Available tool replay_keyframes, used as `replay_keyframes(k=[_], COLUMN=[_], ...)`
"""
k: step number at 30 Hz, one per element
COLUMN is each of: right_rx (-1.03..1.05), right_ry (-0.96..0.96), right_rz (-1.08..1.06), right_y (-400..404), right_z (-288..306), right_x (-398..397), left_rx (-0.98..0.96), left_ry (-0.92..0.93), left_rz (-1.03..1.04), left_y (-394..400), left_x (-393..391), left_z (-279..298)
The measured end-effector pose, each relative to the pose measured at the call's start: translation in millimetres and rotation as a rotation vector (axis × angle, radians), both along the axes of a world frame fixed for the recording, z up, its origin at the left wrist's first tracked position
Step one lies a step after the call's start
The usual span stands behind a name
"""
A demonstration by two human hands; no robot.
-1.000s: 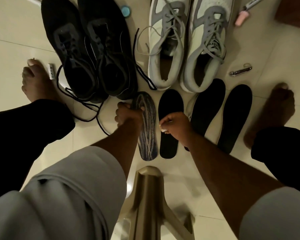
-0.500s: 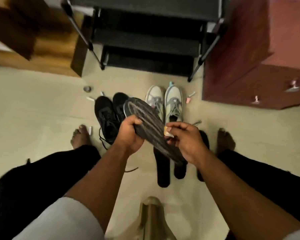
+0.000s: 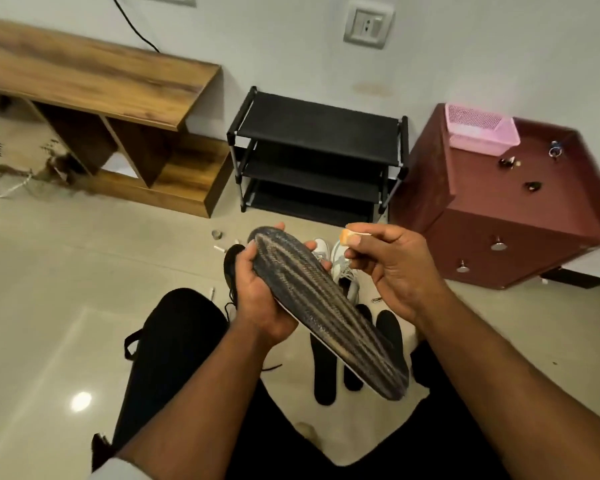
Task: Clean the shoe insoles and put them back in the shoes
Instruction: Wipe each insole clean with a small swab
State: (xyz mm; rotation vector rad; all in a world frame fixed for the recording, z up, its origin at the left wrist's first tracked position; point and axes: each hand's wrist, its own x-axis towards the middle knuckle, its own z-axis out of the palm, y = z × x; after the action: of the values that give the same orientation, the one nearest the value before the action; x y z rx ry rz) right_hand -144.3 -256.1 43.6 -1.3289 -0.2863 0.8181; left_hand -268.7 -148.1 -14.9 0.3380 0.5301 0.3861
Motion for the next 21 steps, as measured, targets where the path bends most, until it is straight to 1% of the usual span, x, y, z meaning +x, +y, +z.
replay_keyframes(k=[3, 6, 9, 11, 13, 16, 21], right_rx=[-0.092, -0.177, -0.284, -0.346, -0.376, -0.395, -0.451], right_ry=[-0.210, -0.367, -0.588, -0.723, -0.844, -1.056, -1.188], right_rz=[0.031, 0.036, 0.097, 0.114, 0.108, 0.155, 0.168], right_y=[7.9, 15.8, 25.5, 31.3, 36.0, 41.9, 47.3], right_z=[7.8, 10.5, 8.1, 5.4, 2.4, -1.0, -2.6], right_x=[-14.0, -16.4, -13.7, -11.9, -12.1, -14.5, -13.3], left_rx=[0.043, -0.012, -0.040, -0.039, -0.042, -0.028, 0.066], left_ry=[-0.092, -0.132, -0.120, -0.102, -0.088, -0.068, -0.027], left_rz=[-0.114, -0.206, -0.257, -0.252, -0.246, -0.258, -0.321], left_y=[-5.7, -9.7, -14.1, -17.5, -16.1, -10.0, -0.3], left_x=[-6.3, -6.4, -1.5, 1.4, 3.0, 3.0, 4.9], left_z=[4.3, -3.3, -4.9, 0.8, 0.2, -7.8, -11.5])
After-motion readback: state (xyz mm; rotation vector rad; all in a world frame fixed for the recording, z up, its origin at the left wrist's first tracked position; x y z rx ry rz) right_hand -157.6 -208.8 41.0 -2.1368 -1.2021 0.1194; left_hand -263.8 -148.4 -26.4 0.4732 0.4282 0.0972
